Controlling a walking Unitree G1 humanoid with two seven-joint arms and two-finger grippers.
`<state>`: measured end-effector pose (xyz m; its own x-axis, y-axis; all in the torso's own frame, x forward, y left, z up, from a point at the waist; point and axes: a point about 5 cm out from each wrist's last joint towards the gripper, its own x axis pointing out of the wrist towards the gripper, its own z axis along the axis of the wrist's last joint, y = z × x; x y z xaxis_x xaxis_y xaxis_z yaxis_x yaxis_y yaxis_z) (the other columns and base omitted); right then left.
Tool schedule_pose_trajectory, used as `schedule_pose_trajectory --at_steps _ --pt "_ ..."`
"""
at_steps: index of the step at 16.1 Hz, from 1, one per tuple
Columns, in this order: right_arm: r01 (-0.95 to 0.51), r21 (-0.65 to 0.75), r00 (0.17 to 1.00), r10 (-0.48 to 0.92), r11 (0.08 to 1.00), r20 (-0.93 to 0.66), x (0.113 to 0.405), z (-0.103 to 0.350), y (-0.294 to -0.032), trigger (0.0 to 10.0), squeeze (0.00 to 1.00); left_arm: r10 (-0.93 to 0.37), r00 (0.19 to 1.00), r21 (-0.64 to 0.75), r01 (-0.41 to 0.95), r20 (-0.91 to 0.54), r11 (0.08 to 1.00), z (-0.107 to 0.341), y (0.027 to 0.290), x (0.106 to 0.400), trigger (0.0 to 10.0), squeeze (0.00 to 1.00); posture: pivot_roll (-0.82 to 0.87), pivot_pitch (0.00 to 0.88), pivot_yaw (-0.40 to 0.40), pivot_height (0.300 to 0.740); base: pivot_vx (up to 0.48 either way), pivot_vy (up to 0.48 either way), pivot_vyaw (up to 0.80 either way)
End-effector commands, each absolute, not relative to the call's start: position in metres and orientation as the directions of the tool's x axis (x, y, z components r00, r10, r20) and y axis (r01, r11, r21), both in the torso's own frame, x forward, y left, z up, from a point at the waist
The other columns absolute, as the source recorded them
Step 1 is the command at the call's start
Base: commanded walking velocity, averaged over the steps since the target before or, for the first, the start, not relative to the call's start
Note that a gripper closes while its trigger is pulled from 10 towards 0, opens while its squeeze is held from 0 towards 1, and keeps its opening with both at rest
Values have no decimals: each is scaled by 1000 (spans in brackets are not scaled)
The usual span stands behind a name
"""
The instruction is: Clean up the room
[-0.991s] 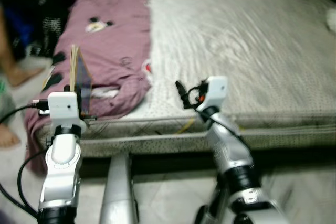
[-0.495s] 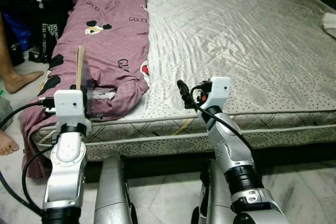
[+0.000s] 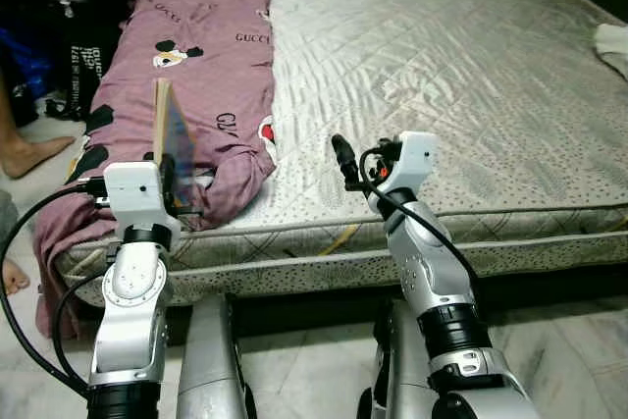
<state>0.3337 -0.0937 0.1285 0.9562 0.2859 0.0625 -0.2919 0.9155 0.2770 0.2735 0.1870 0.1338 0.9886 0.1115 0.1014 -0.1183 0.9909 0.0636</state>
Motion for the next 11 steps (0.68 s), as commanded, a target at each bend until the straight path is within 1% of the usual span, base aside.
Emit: schedule_pose_trajectory --at_steps 1,5,7,9,11 --pt "-292 281 956 280 914 82 336 134 -94 10000 0 78 984 54 -87 159 995 148 180 274 10000 0 -9 0 -15 566 0 0 0" --pt "-271 298 962 262 915 70 333 130 -92 10000 0 78 989 58 -86 128 995 140 176 273 10000 0 -14 0 1 596 0 0 0" --pt "-257 298 966 247 919 73 335 132 -93 10000 0 67 987 69 -78 144 995 146 175 279 10000 0 -16 0 2 616 0 0 0" --pt "-248 296 969 235 923 77 338 134 -94 10000 0 56 986 56 -66 159 996 149 175 282 10000 0 -17 0 -3 631 0 0 0" --pt "-233 290 972 217 928 85 342 139 -97 10000 0 37 985 36 -44 169 998 150 175 284 10000 0 -17 0 -6 656 0 0 0"
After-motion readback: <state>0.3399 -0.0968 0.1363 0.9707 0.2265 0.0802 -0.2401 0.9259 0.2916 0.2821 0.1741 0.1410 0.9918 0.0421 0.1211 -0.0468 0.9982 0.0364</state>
